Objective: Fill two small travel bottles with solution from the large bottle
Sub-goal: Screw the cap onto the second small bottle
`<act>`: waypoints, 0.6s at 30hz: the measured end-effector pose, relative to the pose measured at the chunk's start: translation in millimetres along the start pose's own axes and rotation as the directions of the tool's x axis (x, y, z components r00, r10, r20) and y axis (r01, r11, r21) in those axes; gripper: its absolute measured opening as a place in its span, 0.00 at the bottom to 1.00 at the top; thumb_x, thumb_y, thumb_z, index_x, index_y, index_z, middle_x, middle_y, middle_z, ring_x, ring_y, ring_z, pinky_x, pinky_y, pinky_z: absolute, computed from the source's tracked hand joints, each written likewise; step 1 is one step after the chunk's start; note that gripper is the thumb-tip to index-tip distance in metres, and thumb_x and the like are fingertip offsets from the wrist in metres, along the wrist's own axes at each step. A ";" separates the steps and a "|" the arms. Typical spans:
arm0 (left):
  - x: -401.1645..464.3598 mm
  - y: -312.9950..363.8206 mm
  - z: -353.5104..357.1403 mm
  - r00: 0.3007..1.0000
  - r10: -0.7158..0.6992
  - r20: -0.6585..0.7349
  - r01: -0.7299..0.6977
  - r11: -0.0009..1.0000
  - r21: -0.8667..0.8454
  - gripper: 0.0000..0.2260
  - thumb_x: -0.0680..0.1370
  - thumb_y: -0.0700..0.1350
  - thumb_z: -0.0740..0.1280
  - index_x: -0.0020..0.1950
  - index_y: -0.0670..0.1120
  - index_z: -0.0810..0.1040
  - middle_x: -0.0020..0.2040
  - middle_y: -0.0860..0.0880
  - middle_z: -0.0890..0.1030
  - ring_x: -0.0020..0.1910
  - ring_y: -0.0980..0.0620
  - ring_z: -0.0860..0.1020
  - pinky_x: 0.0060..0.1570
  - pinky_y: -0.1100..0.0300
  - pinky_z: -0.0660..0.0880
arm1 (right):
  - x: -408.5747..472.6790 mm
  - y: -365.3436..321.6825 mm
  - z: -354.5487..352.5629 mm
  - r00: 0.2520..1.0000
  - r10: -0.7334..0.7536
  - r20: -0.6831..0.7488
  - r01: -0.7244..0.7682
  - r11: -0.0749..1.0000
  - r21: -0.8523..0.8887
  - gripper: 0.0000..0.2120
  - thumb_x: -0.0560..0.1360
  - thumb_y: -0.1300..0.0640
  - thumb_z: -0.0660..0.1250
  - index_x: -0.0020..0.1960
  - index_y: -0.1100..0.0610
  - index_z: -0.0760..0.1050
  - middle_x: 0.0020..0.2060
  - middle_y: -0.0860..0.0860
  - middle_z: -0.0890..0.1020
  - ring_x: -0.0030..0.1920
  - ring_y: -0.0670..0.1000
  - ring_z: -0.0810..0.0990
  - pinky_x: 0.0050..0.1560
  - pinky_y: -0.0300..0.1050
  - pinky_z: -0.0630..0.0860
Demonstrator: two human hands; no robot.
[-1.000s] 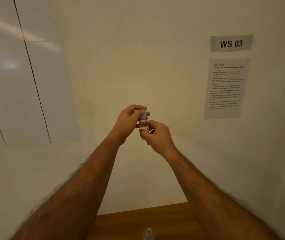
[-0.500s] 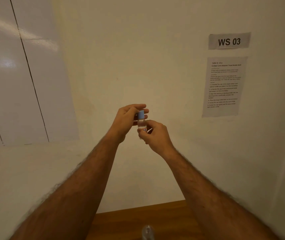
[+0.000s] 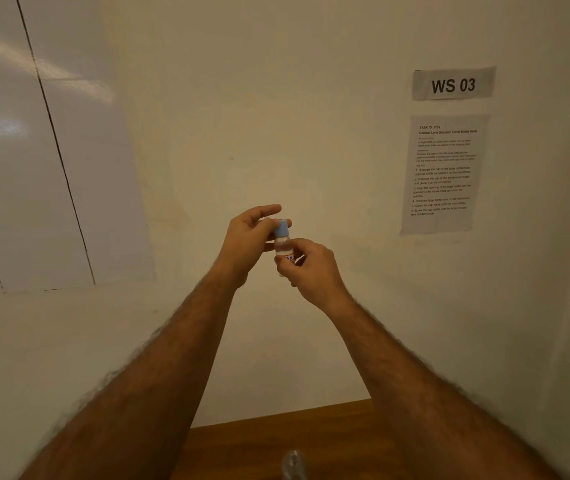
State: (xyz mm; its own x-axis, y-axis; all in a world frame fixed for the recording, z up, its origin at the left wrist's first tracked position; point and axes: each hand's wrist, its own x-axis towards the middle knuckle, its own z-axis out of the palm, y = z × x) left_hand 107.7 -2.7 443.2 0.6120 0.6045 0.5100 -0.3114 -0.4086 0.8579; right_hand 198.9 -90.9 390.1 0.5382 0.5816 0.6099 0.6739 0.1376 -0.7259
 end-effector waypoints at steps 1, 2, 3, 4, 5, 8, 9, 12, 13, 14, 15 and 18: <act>-0.8 1.0 0.6 1.000 0.004 0.017 -0.005 1.000 0.015 0.13 0.81 0.39 0.58 0.63 0.47 0.77 0.53 0.47 0.84 0.53 0.49 0.82 0.46 0.60 0.81 | -0.5 -0.5 0.3 1.000 0.002 0.002 -0.002 1.000 0.000 0.11 0.75 0.53 0.70 0.56 0.54 0.79 0.41 0.46 0.80 0.42 0.51 0.81 0.46 0.54 0.82; -1.6 1.9 1.4 0.999 0.013 0.034 -0.014 0.999 0.032 0.14 0.82 0.39 0.56 0.63 0.47 0.76 0.56 0.47 0.83 0.55 0.49 0.81 0.48 0.59 0.81 | -0.9 -0.9 0.5 1.000 0.001 0.002 -0.001 1.000 0.002 0.11 0.75 0.53 0.69 0.56 0.54 0.79 0.42 0.46 0.80 0.42 0.51 0.81 0.47 0.54 0.82; -2.0 2.5 2.4 0.999 0.021 0.045 -0.023 0.999 0.049 0.14 0.82 0.40 0.55 0.63 0.48 0.76 0.59 0.47 0.81 0.58 0.50 0.79 0.50 0.59 0.80 | -1.3 -1.1 0.5 1.000 -0.001 0.000 0.001 1.000 0.005 0.11 0.75 0.53 0.69 0.56 0.54 0.79 0.42 0.47 0.81 0.42 0.52 0.81 0.47 0.54 0.82; -2.1 2.7 3.5 0.999 0.028 0.046 -0.030 0.998 0.056 0.13 0.82 0.42 0.57 0.62 0.49 0.76 0.61 0.48 0.80 0.59 0.50 0.78 0.52 0.58 0.79 | -1.7 -1.3 0.4 1.000 -0.004 -0.003 0.004 1.000 0.009 0.11 0.75 0.53 0.69 0.56 0.54 0.79 0.42 0.47 0.81 0.42 0.52 0.81 0.47 0.54 0.82; -2.0 2.8 4.1 0.999 0.032 0.037 -0.034 0.998 0.055 0.11 0.82 0.44 0.60 0.62 0.49 0.77 0.60 0.48 0.80 0.59 0.51 0.78 0.53 0.57 0.79 | -2.2 -1.6 0.0 1.000 -0.008 -0.004 0.008 1.000 0.012 0.11 0.75 0.53 0.69 0.55 0.54 0.79 0.42 0.47 0.81 0.42 0.51 0.81 0.46 0.54 0.82; -0.3 1.0 3.6 0.999 0.052 -0.014 -0.051 0.996 0.077 0.13 0.75 0.48 0.72 0.58 0.49 0.78 0.48 0.48 0.81 0.49 0.52 0.81 0.54 0.54 0.79 | -2.4 -3.0 -2.0 1.000 -0.015 -0.003 0.015 1.000 0.010 0.10 0.74 0.53 0.69 0.54 0.53 0.80 0.41 0.45 0.81 0.42 0.51 0.82 0.44 0.55 0.82; 0.0 0.3 2.5 0.998 0.052 -0.023 -0.050 0.996 0.073 0.15 0.73 0.46 0.74 0.58 0.49 0.78 0.45 0.48 0.81 0.48 0.51 0.82 0.54 0.54 0.79 | -2.1 -3.2 -2.7 1.000 -0.017 -0.001 0.017 1.000 0.005 0.09 0.74 0.53 0.69 0.54 0.53 0.80 0.41 0.46 0.81 0.42 0.51 0.82 0.44 0.55 0.82; 0.2 -0.7 -1.4 0.999 0.035 -0.018 -0.035 0.999 0.024 0.16 0.73 0.44 0.74 0.59 0.48 0.77 0.45 0.48 0.85 0.48 0.50 0.83 0.53 0.52 0.79 | -2.3 -2.6 -3.8 1.000 -0.019 -0.014 0.019 1.000 0.005 0.09 0.74 0.53 0.69 0.53 0.53 0.80 0.40 0.46 0.81 0.40 0.51 0.82 0.44 0.55 0.81; -0.2 -0.2 -2.0 0.999 0.032 -0.006 -0.031 0.999 0.018 0.15 0.74 0.43 0.73 0.60 0.49 0.76 0.46 0.48 0.85 0.48 0.51 0.84 0.52 0.53 0.79 | -2.3 -2.3 -4.3 1.000 -0.016 -0.017 0.016 1.000 0.004 0.09 0.74 0.53 0.69 0.53 0.53 0.80 0.40 0.46 0.81 0.40 0.51 0.81 0.44 0.55 0.82; -0.8 0.3 -2.0 1.000 0.026 0.012 -0.026 1.000 0.011 0.14 0.76 0.42 0.71 0.60 0.49 0.76 0.48 0.48 0.86 0.49 0.51 0.84 0.52 0.54 0.80 | -2.1 -1.9 -4.6 1.000 -0.012 -0.016 0.012 1.000 -0.002 0.09 0.75 0.53 0.69 0.54 0.54 0.79 0.40 0.46 0.80 0.40 0.51 0.81 0.44 0.54 0.82; -1.2 0.6 -1.6 0.999 0.019 0.030 -0.019 1.000 0.003 0.13 0.77 0.41 0.67 0.61 0.49 0.76 0.50 0.48 0.85 0.50 0.50 0.84 0.51 0.55 0.80 | -1.9 -1.5 -4.5 1.000 -0.009 -0.011 0.009 1.000 -0.010 0.10 0.75 0.53 0.69 0.55 0.54 0.79 0.40 0.45 0.80 0.41 0.51 0.81 0.45 0.54 0.82; -2.9 2.2 0.4 0.997 0.009 0.074 -0.011 1.000 0.025 0.13 0.81 0.39 0.59 0.63 0.49 0.76 0.56 0.48 0.83 0.55 0.49 0.82 0.50 0.58 0.80 | -2.0 -1.1 -3.0 1.000 -0.001 -0.006 0.000 1.000 -0.016 0.12 0.75 0.53 0.69 0.57 0.55 0.78 0.42 0.46 0.80 0.42 0.51 0.81 0.47 0.53 0.82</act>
State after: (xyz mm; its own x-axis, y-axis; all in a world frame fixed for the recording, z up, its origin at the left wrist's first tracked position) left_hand 105.5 -5.6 443.6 0.6614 0.5481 0.5120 -0.2997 -0.4326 0.8503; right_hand 198.6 -94.6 390.6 0.5408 0.5768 0.6122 0.6820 0.1253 -0.7205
